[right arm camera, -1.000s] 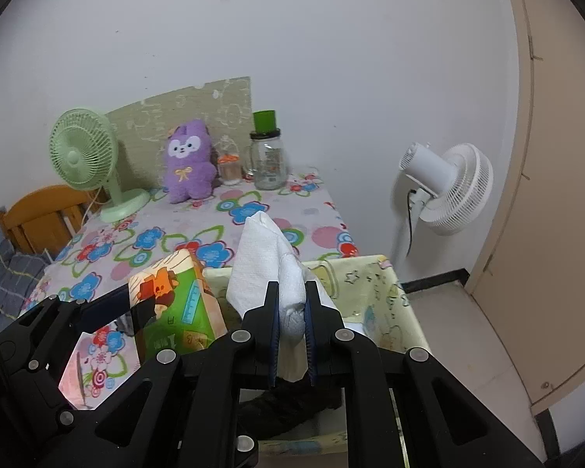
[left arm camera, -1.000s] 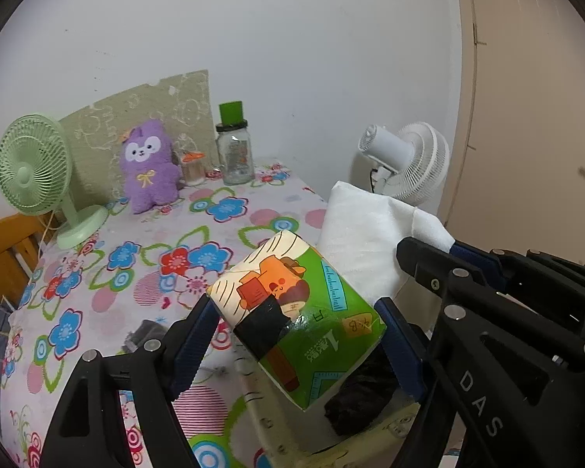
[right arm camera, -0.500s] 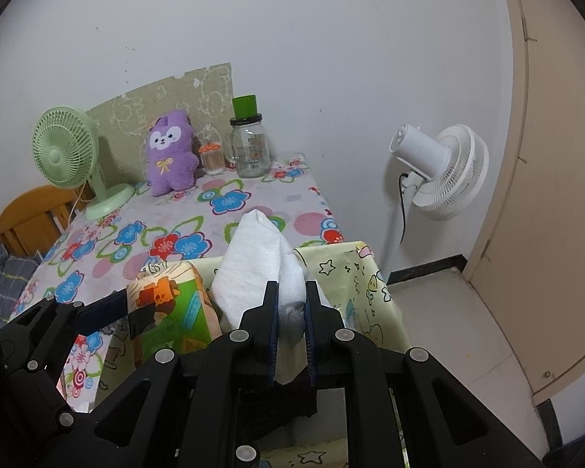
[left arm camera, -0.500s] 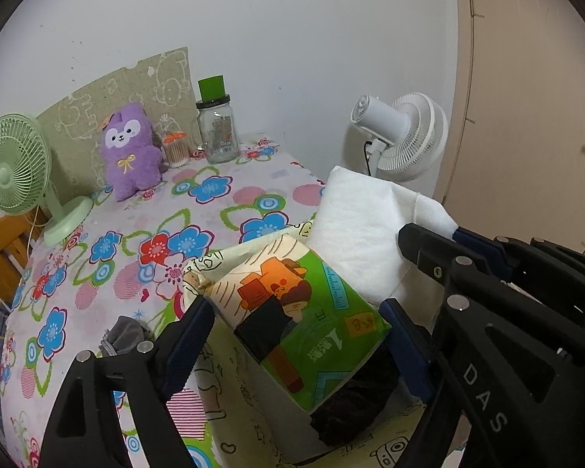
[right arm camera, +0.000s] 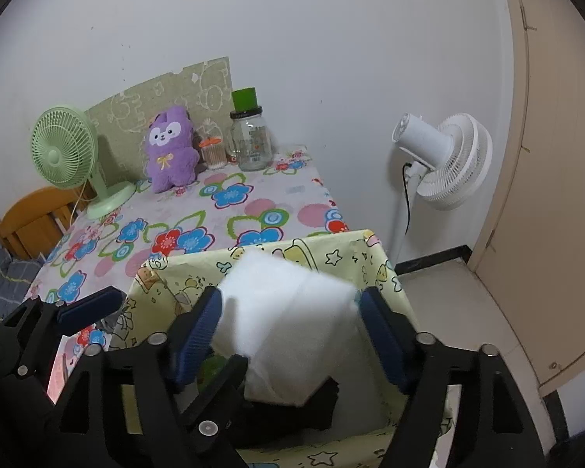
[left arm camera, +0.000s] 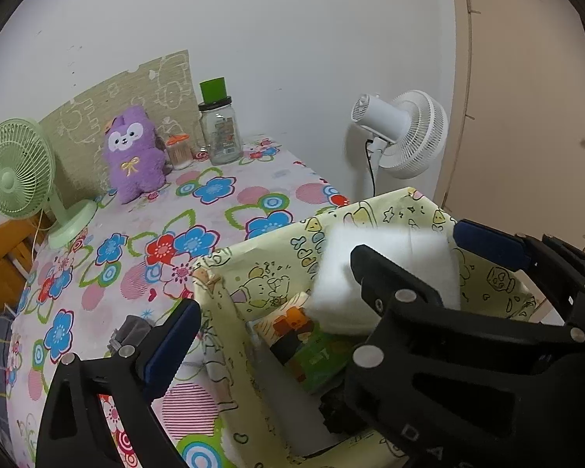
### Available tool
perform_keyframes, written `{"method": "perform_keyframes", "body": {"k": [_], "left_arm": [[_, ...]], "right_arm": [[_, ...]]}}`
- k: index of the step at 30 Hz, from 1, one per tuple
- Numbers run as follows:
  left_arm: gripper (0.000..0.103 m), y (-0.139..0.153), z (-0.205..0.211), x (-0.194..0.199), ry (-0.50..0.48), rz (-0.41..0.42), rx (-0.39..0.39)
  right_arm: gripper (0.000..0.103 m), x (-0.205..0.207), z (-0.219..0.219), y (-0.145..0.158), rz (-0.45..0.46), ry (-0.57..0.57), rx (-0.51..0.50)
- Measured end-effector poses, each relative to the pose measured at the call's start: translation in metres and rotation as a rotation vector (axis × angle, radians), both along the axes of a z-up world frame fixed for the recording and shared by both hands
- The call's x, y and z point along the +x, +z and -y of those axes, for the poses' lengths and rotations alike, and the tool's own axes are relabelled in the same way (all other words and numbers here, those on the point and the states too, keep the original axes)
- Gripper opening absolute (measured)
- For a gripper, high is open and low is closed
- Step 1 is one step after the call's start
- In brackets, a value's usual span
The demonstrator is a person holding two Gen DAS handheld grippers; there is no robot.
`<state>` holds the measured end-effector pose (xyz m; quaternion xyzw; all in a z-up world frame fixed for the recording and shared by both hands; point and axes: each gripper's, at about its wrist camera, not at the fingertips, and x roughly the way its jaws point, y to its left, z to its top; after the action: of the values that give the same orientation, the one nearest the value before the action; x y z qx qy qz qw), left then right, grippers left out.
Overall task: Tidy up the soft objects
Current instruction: 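Lower the tissue pack with the left tool into the box while the right tool lowers the towel, then move both open tools back out of the box over the bed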
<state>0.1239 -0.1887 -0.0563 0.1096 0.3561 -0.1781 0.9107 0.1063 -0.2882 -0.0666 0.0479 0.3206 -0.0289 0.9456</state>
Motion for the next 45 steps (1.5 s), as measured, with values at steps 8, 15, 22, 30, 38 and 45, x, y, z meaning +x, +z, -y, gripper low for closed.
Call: {"method": "perform_keyframes", "body": {"k": [8,15,22,30,38,45], "left_arm": [[0.1,0.005,-0.014,-0.005,0.019,0.011,-0.015],[0.1,0.011,-0.028,-0.014,0.03,0.034,-0.03],[0.1,0.017,-0.046,-0.022,0.06,0.052,-0.044],[0.1,0.022,-0.068,-0.033,0.08,0.071,-0.063],[0.1,0.025,-0.089,-0.045,0.1,0.088,-0.073],[0.1,0.026,-0.108,-0.054,0.115,0.098,-0.079]], "right_arm": [[0.088,-0.005,-0.01,0.004,0.002,-0.01,0.003],[0.093,-0.013,-0.021,0.011,0.022,-0.02,-0.005],[0.096,-0.023,-0.038,0.019,0.046,-0.017,-0.029],[0.096,-0.035,-0.058,0.026,0.066,-0.007,-0.049],[0.097,-0.048,-0.079,0.031,0.082,0.001,-0.067],[0.097,-0.056,-0.098,0.033,0.089,0.009,-0.08]]}}
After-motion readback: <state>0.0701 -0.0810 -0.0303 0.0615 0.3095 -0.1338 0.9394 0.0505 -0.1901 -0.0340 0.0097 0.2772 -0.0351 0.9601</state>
